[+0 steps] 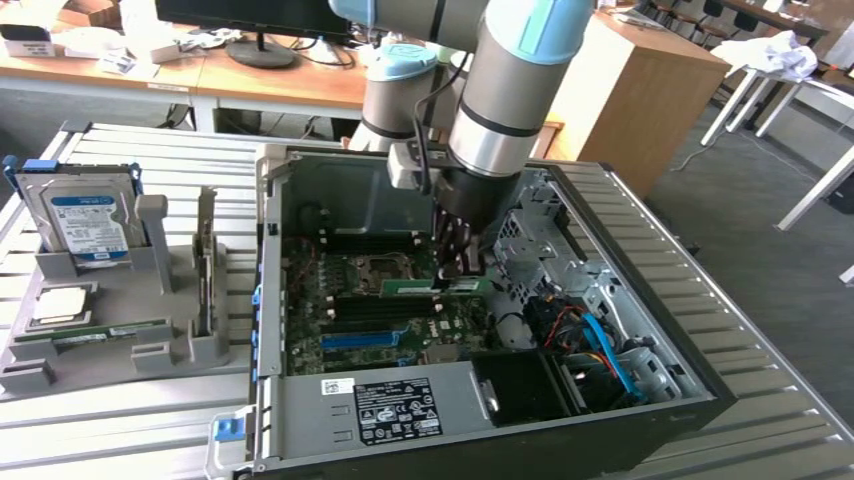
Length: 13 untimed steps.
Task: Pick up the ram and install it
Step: 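Insert the ram into the slot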
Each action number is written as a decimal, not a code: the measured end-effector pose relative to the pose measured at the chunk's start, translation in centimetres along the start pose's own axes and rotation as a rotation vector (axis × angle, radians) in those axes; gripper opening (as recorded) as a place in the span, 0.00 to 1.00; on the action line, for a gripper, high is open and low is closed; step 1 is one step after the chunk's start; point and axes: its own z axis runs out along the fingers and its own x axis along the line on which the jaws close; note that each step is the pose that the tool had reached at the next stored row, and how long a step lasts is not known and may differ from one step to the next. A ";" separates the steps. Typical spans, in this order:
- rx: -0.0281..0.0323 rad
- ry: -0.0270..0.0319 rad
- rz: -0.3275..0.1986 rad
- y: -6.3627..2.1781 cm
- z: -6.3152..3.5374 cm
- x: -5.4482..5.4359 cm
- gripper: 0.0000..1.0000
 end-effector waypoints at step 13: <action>0.0000 0.0002 0.000 -0.01 0.51 0.0 0.12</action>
